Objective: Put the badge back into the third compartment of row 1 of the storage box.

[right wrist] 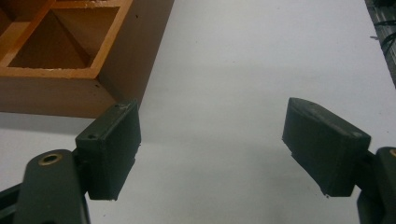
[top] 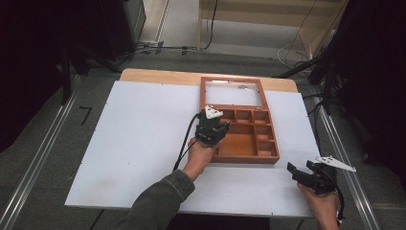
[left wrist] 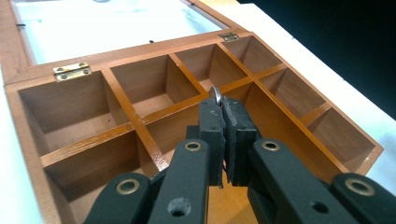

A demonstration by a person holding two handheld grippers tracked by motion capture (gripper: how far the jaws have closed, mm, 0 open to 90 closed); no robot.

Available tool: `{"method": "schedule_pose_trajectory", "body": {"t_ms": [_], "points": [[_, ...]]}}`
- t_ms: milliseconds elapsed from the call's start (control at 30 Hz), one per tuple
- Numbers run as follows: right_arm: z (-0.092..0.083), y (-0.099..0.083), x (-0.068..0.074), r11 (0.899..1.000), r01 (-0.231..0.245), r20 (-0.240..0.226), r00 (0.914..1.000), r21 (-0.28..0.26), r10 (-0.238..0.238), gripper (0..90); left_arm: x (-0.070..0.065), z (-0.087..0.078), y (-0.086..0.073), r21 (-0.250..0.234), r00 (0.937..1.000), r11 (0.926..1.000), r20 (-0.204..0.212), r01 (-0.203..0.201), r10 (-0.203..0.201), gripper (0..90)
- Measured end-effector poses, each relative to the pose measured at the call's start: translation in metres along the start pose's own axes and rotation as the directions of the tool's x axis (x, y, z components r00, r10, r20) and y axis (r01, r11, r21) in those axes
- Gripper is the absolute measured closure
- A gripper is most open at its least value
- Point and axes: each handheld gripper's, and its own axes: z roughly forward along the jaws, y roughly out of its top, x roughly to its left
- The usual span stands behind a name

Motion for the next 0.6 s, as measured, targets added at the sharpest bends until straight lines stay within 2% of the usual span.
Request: {"method": "schedule_pose_trajectory", "body": {"t_ms": [233,600], "points": [[0.0,0.0,0.001,1.0,0.0,0.0,1.0,0.0,0.0,17.6,-0.001,0.008,0.001,0.006,1.0,1.0,-0.006,0.006,-0.006,88.1],[0.0,0.0,0.0,1.0,0.003,-0.004,1.0,0.0,-0.003,17.5,-0.006,0.021,0.01,0.019,0.9999,0.9998,-0.009,-0.006,0.007,88.0]]}}
